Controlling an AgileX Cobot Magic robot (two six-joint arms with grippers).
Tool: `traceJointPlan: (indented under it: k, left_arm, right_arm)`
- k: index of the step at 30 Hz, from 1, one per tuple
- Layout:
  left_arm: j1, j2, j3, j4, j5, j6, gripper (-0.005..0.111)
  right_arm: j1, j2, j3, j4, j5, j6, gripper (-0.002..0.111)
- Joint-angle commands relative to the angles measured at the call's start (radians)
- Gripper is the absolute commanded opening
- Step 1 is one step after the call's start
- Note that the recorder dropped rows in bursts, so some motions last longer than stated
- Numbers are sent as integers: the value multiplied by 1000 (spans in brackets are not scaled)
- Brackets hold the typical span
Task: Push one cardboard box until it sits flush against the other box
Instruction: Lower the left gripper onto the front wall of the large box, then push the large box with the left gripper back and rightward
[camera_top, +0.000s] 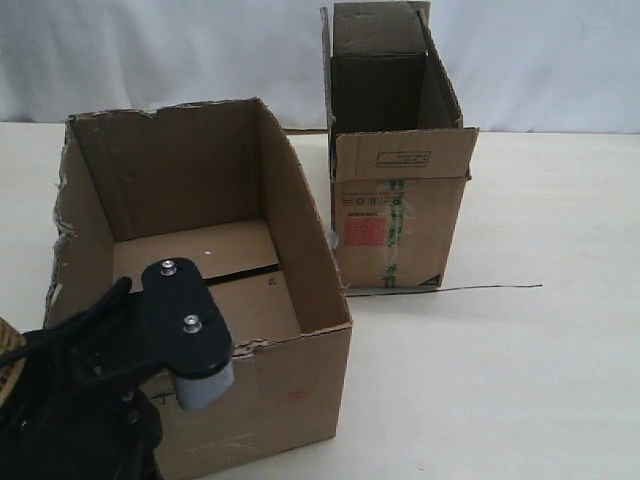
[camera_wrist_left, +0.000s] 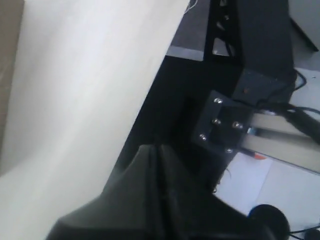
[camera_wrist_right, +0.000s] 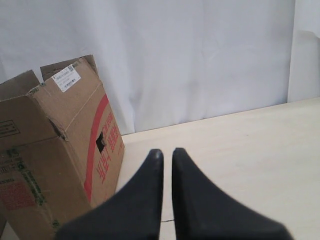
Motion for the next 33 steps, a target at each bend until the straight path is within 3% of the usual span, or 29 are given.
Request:
traceJointPlan:
  k: [1,5,9,16,19,25,33]
  left_arm:
    - [-9,26,-4,197,10,-106,0]
    - [-9,28,-4,348,-34,-145,0]
    - [-9,61,-4,391,-146,-136,0]
    - [-7,169,-4,621,-155,-136,0]
    - [55,185,-4,664,-246,-120,0]
    - [247,185,-4,647,-380,14,0]
    - [412,195,-4,472,-546,217,0]
  right_arm:
    - [-2,-3,5,1,0,-9,5]
    - [-2,-3,5,1,0,-9,5]
    - [-2,-3,5,1,0,-9,5]
    - [-2,-3,5,1,0,-9,5]
    - [-2,-3,5,1,0,-9,5]
    - [-2,-3,5,1,0,-9,5]
    - [-2,-3,5,1,0,-9,5]
